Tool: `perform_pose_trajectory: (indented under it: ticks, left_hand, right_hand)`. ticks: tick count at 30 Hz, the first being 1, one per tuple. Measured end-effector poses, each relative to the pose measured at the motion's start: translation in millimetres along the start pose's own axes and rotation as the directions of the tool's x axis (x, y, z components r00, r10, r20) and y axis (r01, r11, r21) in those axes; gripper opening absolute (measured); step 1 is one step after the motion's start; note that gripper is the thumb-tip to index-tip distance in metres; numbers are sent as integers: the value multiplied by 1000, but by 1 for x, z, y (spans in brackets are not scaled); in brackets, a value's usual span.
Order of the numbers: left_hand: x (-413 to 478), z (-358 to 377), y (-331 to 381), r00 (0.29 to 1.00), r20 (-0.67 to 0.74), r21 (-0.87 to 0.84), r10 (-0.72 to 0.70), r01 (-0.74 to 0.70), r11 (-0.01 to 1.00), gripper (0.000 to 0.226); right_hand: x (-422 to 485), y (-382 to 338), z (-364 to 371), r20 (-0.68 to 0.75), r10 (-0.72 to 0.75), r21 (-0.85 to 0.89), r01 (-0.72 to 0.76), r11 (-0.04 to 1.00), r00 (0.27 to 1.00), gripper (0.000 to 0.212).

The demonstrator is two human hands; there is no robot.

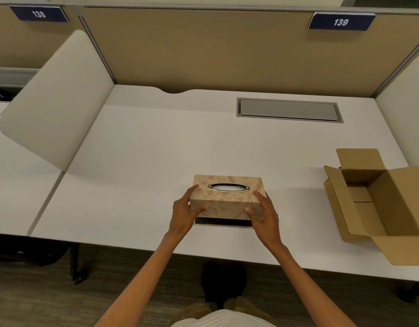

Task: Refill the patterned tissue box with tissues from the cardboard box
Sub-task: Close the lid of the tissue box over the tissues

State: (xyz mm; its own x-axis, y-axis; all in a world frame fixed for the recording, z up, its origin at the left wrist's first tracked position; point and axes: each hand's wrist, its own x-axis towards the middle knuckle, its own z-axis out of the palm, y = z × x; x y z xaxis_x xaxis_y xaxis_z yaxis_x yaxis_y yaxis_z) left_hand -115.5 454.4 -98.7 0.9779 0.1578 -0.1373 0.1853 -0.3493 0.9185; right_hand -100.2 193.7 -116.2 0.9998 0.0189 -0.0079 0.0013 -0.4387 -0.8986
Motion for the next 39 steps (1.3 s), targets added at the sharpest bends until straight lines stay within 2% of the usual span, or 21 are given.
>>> perform_pose_trajectory:
  ticks: [6,9,14,18,20,24,39]
  left_hand:
    - [-21,8,-12,1000,22,114,14,-16,993,67]
    - [-30,16,-17,999,23,288,29,-34,957,68]
    - [-44,31,-26,997,13,486,80,-76,870,73]
    - [-50,42,-29,996,42,639,79,-87,764,78]
    - [-52,47,-28,996,39,692,81,-85,716,84]
    - [-54,51,-32,995,28,752,101,-87,653,89]
    - [-54,50,-27,996,48,791,76,-84,606,96]
  right_hand:
    - [-21,12,9,7,1,-92,-1,996,1000,63]
    - [-30,18,14,-7,-16,-173,14,985,1000,65]
    - [-43,25,24,-11,-52,-367,45,929,999,69]
    - [-47,30,29,17,-105,-635,92,767,994,67]
    - [-46,29,28,24,-104,-696,91,712,994,67]
    - [-45,32,25,46,-102,-739,103,666,994,71]
    - [-47,17,27,58,-34,-747,65,661,998,79]
